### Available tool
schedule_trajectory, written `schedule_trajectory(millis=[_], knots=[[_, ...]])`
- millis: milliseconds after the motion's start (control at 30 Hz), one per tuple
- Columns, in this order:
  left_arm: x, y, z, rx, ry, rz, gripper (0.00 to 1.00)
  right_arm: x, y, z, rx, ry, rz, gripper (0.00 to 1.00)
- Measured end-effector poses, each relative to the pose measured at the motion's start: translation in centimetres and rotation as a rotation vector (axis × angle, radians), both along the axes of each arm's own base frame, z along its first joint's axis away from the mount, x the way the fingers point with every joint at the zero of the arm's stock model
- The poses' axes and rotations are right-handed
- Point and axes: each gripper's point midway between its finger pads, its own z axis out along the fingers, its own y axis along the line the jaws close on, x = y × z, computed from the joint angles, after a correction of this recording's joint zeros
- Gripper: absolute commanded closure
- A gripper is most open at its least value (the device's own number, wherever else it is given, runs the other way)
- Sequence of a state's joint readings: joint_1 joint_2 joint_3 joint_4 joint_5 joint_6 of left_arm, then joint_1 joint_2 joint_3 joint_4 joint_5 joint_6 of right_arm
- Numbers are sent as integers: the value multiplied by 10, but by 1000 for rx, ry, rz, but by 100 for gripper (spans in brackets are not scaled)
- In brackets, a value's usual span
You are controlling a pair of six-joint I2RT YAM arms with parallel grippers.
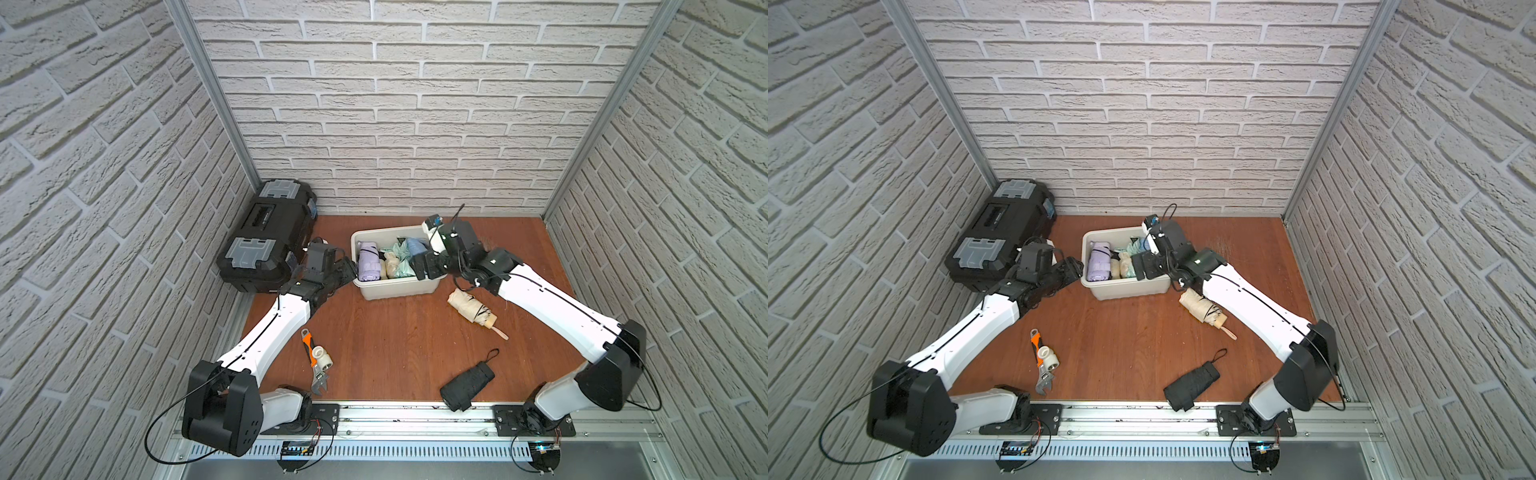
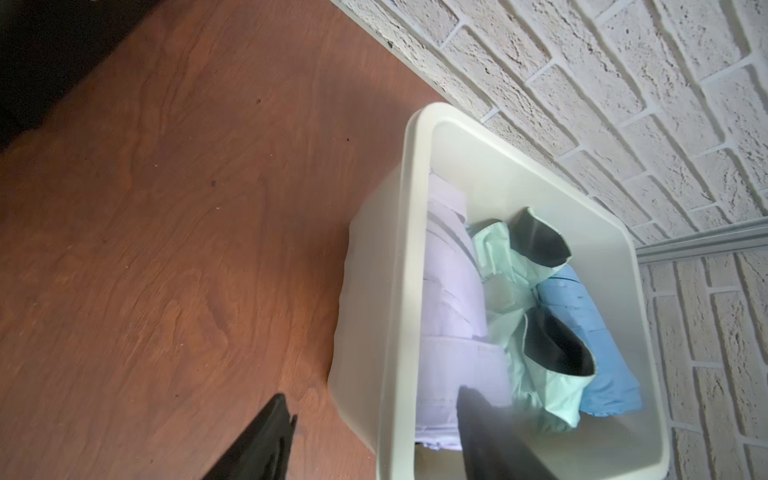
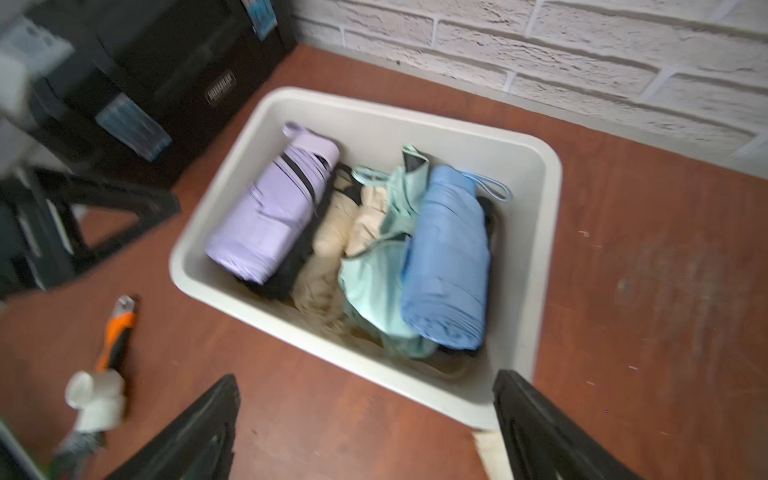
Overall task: Put the umbrella into the storage box
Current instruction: Place the umbrella in the storage box.
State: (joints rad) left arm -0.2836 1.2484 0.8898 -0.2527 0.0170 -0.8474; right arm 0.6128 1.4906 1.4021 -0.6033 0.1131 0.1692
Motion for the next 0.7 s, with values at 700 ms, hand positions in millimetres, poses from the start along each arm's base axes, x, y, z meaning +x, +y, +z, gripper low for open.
schedule_trajectory(millis=[700], knots=[[-33, -78, 64, 155, -212, -289, 21, -54, -111, -65, -203, 273, 0, 1]])
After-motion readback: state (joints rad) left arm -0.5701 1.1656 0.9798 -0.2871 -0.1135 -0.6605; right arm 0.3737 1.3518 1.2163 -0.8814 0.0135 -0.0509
